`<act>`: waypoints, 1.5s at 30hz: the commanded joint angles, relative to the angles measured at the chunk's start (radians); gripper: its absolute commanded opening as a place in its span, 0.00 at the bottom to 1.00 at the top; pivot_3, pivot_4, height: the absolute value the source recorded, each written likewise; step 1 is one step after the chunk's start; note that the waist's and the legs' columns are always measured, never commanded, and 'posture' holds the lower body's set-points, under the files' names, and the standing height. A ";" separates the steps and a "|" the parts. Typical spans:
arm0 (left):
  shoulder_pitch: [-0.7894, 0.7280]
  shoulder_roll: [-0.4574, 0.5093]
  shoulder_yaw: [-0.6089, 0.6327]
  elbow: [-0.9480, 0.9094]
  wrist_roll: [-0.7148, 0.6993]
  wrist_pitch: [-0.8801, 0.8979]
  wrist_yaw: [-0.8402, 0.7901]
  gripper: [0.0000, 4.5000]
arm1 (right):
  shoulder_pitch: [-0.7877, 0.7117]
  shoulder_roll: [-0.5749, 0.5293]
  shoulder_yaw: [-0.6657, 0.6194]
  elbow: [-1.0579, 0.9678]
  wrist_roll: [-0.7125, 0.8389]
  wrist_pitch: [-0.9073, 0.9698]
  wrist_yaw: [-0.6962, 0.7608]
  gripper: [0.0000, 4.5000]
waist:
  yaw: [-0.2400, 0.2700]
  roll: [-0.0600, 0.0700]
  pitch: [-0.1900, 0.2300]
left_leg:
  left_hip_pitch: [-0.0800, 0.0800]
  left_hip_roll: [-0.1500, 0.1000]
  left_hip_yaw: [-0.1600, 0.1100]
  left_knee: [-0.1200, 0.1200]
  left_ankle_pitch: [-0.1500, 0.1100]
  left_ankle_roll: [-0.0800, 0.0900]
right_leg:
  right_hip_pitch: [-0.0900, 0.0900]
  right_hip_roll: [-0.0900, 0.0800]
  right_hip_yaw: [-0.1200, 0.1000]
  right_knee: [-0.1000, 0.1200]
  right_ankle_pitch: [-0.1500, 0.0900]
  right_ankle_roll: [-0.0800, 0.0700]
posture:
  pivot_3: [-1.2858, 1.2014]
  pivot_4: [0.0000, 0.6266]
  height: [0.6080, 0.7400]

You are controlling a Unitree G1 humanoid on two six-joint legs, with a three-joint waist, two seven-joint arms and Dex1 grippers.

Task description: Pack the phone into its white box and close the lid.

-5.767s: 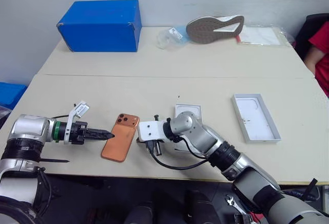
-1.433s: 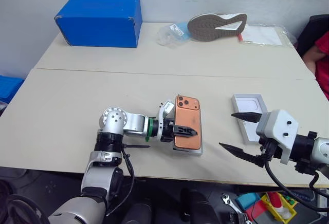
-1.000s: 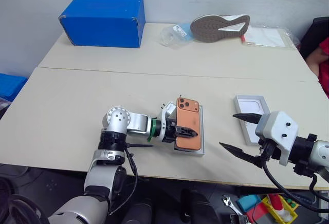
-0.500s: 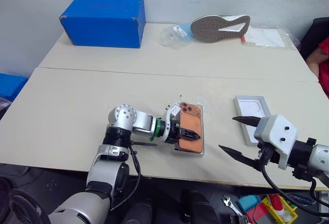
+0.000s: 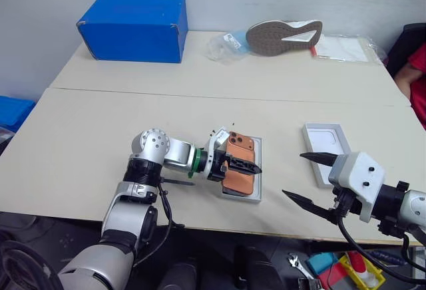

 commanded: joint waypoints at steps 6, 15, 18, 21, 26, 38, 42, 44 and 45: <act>-0.061 0.025 -0.072 -0.019 0.041 0.000 -0.135 0.84 | 0.010 -0.001 0.027 -0.020 -0.012 -0.041 -0.027 1.00 | -0.002 0.000 0.000 | 0.000 0.000 0.000 0.000 0.000 0.000 | 0.000 0.000 0.000 0.000 0.000 0.000 | 0.52 0.24 1.00; -0.063 0.075 -0.212 -0.107 0.128 -0.040 -0.243 0.84 | 0.029 0.007 0.034 -0.032 -0.014 -0.048 -0.053 1.00 | -0.002 0.000 0.000 | 0.000 0.000 0.000 0.000 0.000 0.000 | 0.000 0.000 0.000 0.000 0.000 0.000 | 0.52 0.24 1.00; -0.074 0.077 -0.257 -0.109 0.163 -0.083 -0.285 0.84 | 0.030 0.011 0.042 -0.031 -0.014 -0.052 -0.066 1.00 | -0.002 0.000 0.000 | 0.000 0.000 0.000 0.000 0.000 0.000 | 0.000 0.000 0.000 0.000 0.000 0.000 | 0.52 0.24 1.00; -0.088 0.081 -0.301 -0.099 0.199 -0.126 -0.332 0.84 | 0.031 0.012 0.047 -0.033 -0.011 -0.053 -0.075 1.00 | -0.001 0.000 0.000 | 0.000 0.000 0.000 0.000 0.000 0.000 | 0.000 0.000 0.000 0.000 0.000 0.000 | 0.52 0.24 1.00; -0.118 0.097 -0.372 -0.064 0.257 -0.190 -0.435 0.84 | 0.028 0.009 0.051 -0.034 -0.007 -0.052 -0.085 1.00 | -0.001 0.000 0.000 | 0.000 0.000 0.000 0.000 0.000 0.000 | 0.000 0.000 0.000 -0.001 0.000 0.000 | 0.52 0.24 1.00; -0.138 0.170 -0.458 -0.080 0.321 -0.201 -0.604 0.84 | 0.029 0.010 0.057 -0.040 -0.001 -0.049 -0.099 1.00 | -0.005 0.000 0.000 | -0.001 0.000 0.000 0.000 0.000 0.001 | 0.000 0.000 0.000 -0.001 0.000 0.000 | 0.52 0.24 1.00; -0.141 0.203 -0.453 -0.100 0.323 -0.182 -0.632 0.84 | 0.026 0.007 0.058 -0.034 0.000 -0.052 -0.096 1.00 | -0.007 0.000 0.000 | -0.001 0.001 0.000 0.000 0.000 0.001 | 0.000 0.000 0.000 -0.001 0.000 0.000 | 0.52 0.24 1.00; -0.136 0.224 -0.447 -0.118 0.320 -0.170 -0.642 0.84 | 0.024 0.005 0.057 -0.030 0.000 -0.053 -0.092 1.00 | -0.009 0.000 0.000 | -0.001 0.001 -0.001 0.000 0.000 0.001 | 0.000 0.000 0.000 -0.001 0.000 0.000 | 0.52 0.24 1.00; -0.131 0.238 -0.442 -0.128 0.317 -0.164 -0.646 0.84 | 0.024 0.003 0.057 -0.028 0.000 -0.054 -0.090 1.00 | -0.010 0.000 0.000 | -0.001 0.001 -0.001 0.000 0.000 0.001 | 0.000 0.000 0.000 -0.001 0.000 0.000 | 0.52 0.24 1.00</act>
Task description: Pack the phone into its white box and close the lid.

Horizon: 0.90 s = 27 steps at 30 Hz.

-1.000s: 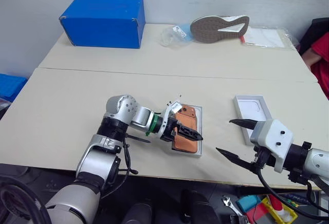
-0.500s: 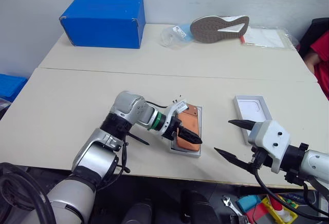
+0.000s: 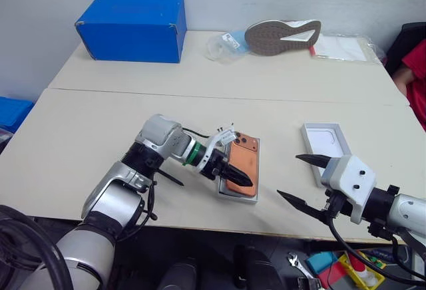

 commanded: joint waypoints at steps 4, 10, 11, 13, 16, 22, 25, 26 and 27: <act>0.019 0.089 0.036 -0.094 -0.023 0.044 -0.042 0.84 | -0.013 -0.008 -0.013 -0.013 0.012 -0.020 0.009 1.00 | -0.006 0.000 0.000 | 0.000 0.000 0.000 0.000 0.000 0.000 | 0.000 0.000 0.000 0.000 0.000 0.000 | 0.52 0.24 1.00; 0.084 0.152 0.120 -0.150 -0.060 0.063 -0.060 0.84 | -0.027 -0.012 -0.004 0.000 0.011 -0.020 0.021 1.00 | -0.008 0.000 0.000 | 0.000 0.000 0.000 0.000 0.000 0.000 | 0.000 0.000 0.000 0.000 0.000 0.000 | 0.52 0.24 1.00; 0.096 0.167 0.128 -0.169 -0.068 0.062 -0.069 0.84 | -0.031 -0.014 -0.002 0.003 0.011 -0.020 0.024 1.00 | -0.009 0.000 0.000 | 0.000 0.000 -0.001 0.000 0.000 0.000 | 0.000 0.000 0.000 0.000 0.000 0.000 | 0.52 0.24 1.00; 0.117 0.200 0.129 -0.208 -0.073 0.041 -0.087 0.84 | -0.036 -0.017 0.000 0.009 0.010 -0.021 0.030 1.00 | -0.012 0.000 0.000 | 0.000 0.000 -0.001 0.000 0.000 0.000 | 0.000 0.000 0.000 0.000 0.000 0.000 | 0.52 0.24 1.00; 0.167 0.268 0.120 -0.275 -0.055 -0.041 -0.128 0.84 | -0.044 -0.020 0.000 0.017 0.010 -0.022 0.038 1.00 | -0.015 0.000 0.000 | 0.000 0.000 -0.001 0.000 0.000 0.000 | 0.000 0.000 0.000 0.000 0.000 0.000 | 0.52 0.24 1.00; 0.317 0.456 0.090 -0.354 0.076 -0.417 -0.282 0.84 | -0.038 -0.029 -0.028 0.036 0.015 -0.025 0.064 1.00 | -0.018 0.001 0.001 | 0.000 0.000 -0.001 0.000 0.000 0.000 | 0.000 0.000 0.000 0.000 0.000 0.000 | 0.52 0.24 1.00; 0.365 0.502 0.138 -0.305 0.115 -0.615 -0.369 0.84 | -0.011 -0.030 -0.063 0.043 0.026 -0.026 0.089 1.00 | -0.014 0.002 0.001 | -0.001 0.000 -0.001 0.000 0.000 0.000 | 0.000 0.000 -0.001 -0.001 0.000 0.000 | 0.52 0.24 1.00; 0.355 0.499 0.172 -0.267 0.103 -0.642 -0.392 0.84 | 0.005 -0.028 -0.085 0.043 0.039 -0.023 0.100 1.00 | -0.009 0.002 0.001 | -0.001 0.000 -0.001 0.000 0.000 0.001 | 0.000 -0.001 -0.001 -0.002 0.000 0.000 | 0.52 0.24 1.00; 0.336 0.492 0.202 -0.233 0.093 -0.662 -0.409 0.84 | 0.021 -0.027 -0.110 0.044 0.051 -0.022 0.114 1.00 | -0.003 0.002 0.001 | -0.001 0.000 -0.001 0.000 0.000 0.002 | 0.001 -0.001 -0.001 -0.002 0.000 0.000 | 0.52 0.24 1.00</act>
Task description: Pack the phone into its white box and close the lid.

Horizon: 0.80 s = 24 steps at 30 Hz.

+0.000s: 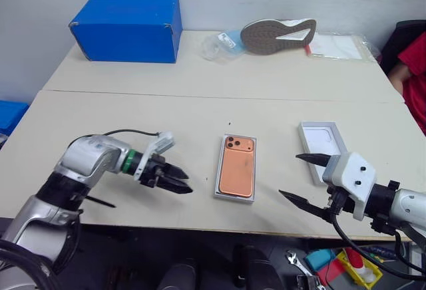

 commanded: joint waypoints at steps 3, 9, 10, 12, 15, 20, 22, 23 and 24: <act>-0.114 -0.042 0.170 0.148 -0.005 -0.235 -0.108 0.84 | 0.094 -0.010 -0.183 -0.001 0.056 -0.022 0.091 1.00 | 0.025 -0.001 0.000 | -0.002 0.000 -0.001 0.001 0.000 0.002 | 0.001 0.000 -0.001 -0.003 0.001 0.001 | 0.52 0.24 1.00; -0.300 -0.092 0.170 0.234 0.033 -0.320 -0.231 0.96 | 0.244 -0.031 -0.411 0.090 0.059 -0.065 0.268 1.00 | 0.023 -0.001 0.000 | -0.003 -0.001 0.002 0.001 -0.002 0.007 | 0.003 0.001 0.000 -0.005 0.004 0.006 | 0.52 0.24 1.00; -0.316 -0.097 0.169 0.225 0.029 -0.310 -0.248 0.99 | 0.264 -0.036 -0.433 0.107 0.053 -0.077 0.293 1.00 | 0.021 -0.001 0.000 | -0.003 -0.001 0.002 0.001 -0.003 0.009 | 0.003 0.000 0.000 -0.005 0.004 0.006 | 0.52 0.24 1.00; -0.332 -0.110 0.167 0.181 0.016 -0.299 -0.266 0.99 | 0.300 -0.045 -0.468 0.147 0.036 -0.105 0.341 1.00 | 0.015 -0.001 0.000 | -0.003 -0.002 0.003 0.001 -0.003 0.010 | 0.003 0.001 0.001 -0.007 0.005 0.007 | 0.52 0.24 1.00; -0.324 -0.130 0.171 0.064 -0.020 -0.279 -0.257 0.99 | 0.319 -0.064 -0.478 0.213 0.002 -0.156 0.381 1.00 | 0.006 -0.001 0.000 | -0.003 -0.001 0.004 0.001 -0.004 0.010 | 0.003 0.001 0.003 -0.007 0.005 0.008 | 0.52 0.24 1.00; -0.286 -0.145 0.178 -0.045 -0.041 -0.277 -0.230 0.99 | 0.265 -0.092 -0.432 0.248 0.008 -0.096 0.330 1.00 | -0.006 0.001 0.001 | -0.002 0.000 0.004 0.001 -0.003 0.009 | 0.003 0.001 0.003 -0.006 0.005 0.008 | 0.52 0.24 1.00; -0.279 -0.154 0.182 -0.058 -0.045 -0.282 -0.217 0.99 | 0.209 -0.097 -0.391 0.227 0.038 0.011 0.243 1.00 | -0.008 0.001 0.001 | -0.001 0.000 0.004 0.001 -0.003 0.009 | 0.003 0.001 0.003 -0.006 0.005 0.008 | 0.52 0.24 1.00; -0.276 -0.159 0.183 -0.061 -0.043 -0.286 -0.209 0.99 | 0.162 -0.096 -0.361 0.213 0.062 0.089 0.175 1.00 | -0.010 0.001 0.001 | -0.001 0.000 0.004 0.001 -0.003 0.009 | 0.003 0.001 0.003 -0.006 0.005 0.008 | 0.52 0.24 1.00; -0.274 -0.162 0.184 -0.062 -0.041 -0.288 -0.204 0.99 | 0.127 -0.095 -0.340 0.205 0.078 0.144 0.129 1.00 | -0.010 0.001 0.001 | -0.001 0.000 0.004 0.002 -0.003 0.008 | 0.003 0.001 0.003 -0.007 0.006 0.007 | 0.52 0.24 1.00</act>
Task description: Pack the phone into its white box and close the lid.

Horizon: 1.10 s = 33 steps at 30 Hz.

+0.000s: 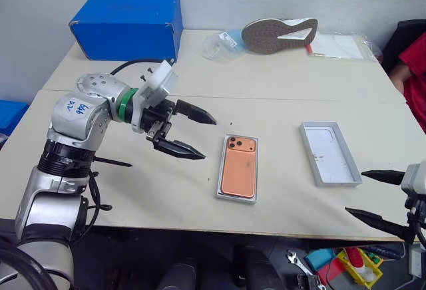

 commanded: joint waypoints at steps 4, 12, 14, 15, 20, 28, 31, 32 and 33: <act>0.028 -0.004 0.014 -0.040 0.026 -0.079 -0.017 0.99 | -0.308 0.055 0.174 -0.070 0.115 0.420 -0.386 1.00 | 0.003 0.002 0.001 | -0.001 0.000 0.000 0.001 0.000 -0.001 | 0.000 0.000 0.000 -0.001 0.001 -0.001 | 0.52 0.24 1.00; 0.028 -0.028 0.027 -0.014 0.045 -0.108 0.007 0.99 | -0.607 0.280 0.379 -0.012 0.052 0.677 -0.729 1.00 | 0.008 0.003 0.002 | -0.003 -0.001 -0.001 0.002 0.000 0.000 | -0.001 -0.001 -0.001 0.002 0.001 -0.001 | 0.52 0.24 1.00; 0.027 -0.029 0.025 -0.005 0.056 -0.119 0.010 0.99 | -0.634 0.318 0.425 0.028 0.005 0.681 -0.793 1.00 | 0.005 0.003 0.002 | -0.003 -0.001 -0.001 0.002 0.000 0.000 | -0.001 -0.001 -0.001 0.002 0.001 -0.001 | 0.52 0.24 1.00; 0.028 -0.028 0.023 -0.005 0.061 -0.122 0.012 0.99 | -0.645 0.324 0.449 0.046 -0.019 0.668 -0.814 1.00 | 0.005 0.003 0.002 | -0.003 -0.002 -0.001 0.002 0.000 0.000 | -0.001 -0.001 -0.001 0.002 0.001 -0.001 | 0.52 0.24 1.00; 0.036 -0.023 0.026 -0.012 0.066 -0.121 0.018 0.99 | -0.708 0.381 0.489 0.126 -0.079 0.630 -0.877 1.00 | 0.000 0.004 0.002 | -0.003 -0.001 -0.001 0.002 0.000 0.000 | -0.002 0.000 -0.001 0.003 0.001 -0.001 | 0.52 0.24 1.00; 0.063 -0.020 0.023 0.008 0.105 -0.164 0.035 1.00 | -0.768 0.478 0.512 0.220 -0.125 0.594 -0.915 0.92 | -0.003 0.004 0.002 | -0.003 -0.001 0.000 0.002 0.000 0.000 | -0.003 0.000 0.000 0.004 0.001 -0.001 | 0.52 0.24 1.00; 0.064 -0.021 0.024 0.005 0.107 -0.163 0.037 1.00 | -0.774 0.488 0.520 0.240 -0.141 0.578 -0.921 0.74 | -0.002 0.005 0.002 | -0.003 -0.001 0.000 0.002 0.000 0.000 | -0.003 0.000 -0.001 0.004 0.001 -0.001 | 0.52 0.24 1.00; 0.064 -0.022 0.024 0.003 0.107 -0.161 0.039 1.00 | -0.778 0.491 0.522 0.247 -0.147 0.571 -0.921 0.66 | -0.002 0.004 0.002 | -0.003 -0.001 0.000 0.002 0.000 0.000 | -0.003 0.000 -0.001 0.004 0.001 -0.001 | 0.52 0.24 1.00; 0.065 -0.023 0.025 0.001 0.106 -0.158 0.040 1.00 | -0.781 0.494 0.525 0.254 -0.151 0.565 -0.921 0.58 | -0.001 0.005 0.002 | -0.003 -0.001 0.000 0.002 0.000 0.000 | -0.003 0.000 -0.001 0.004 0.001 -0.001 | 0.52 0.24 1.00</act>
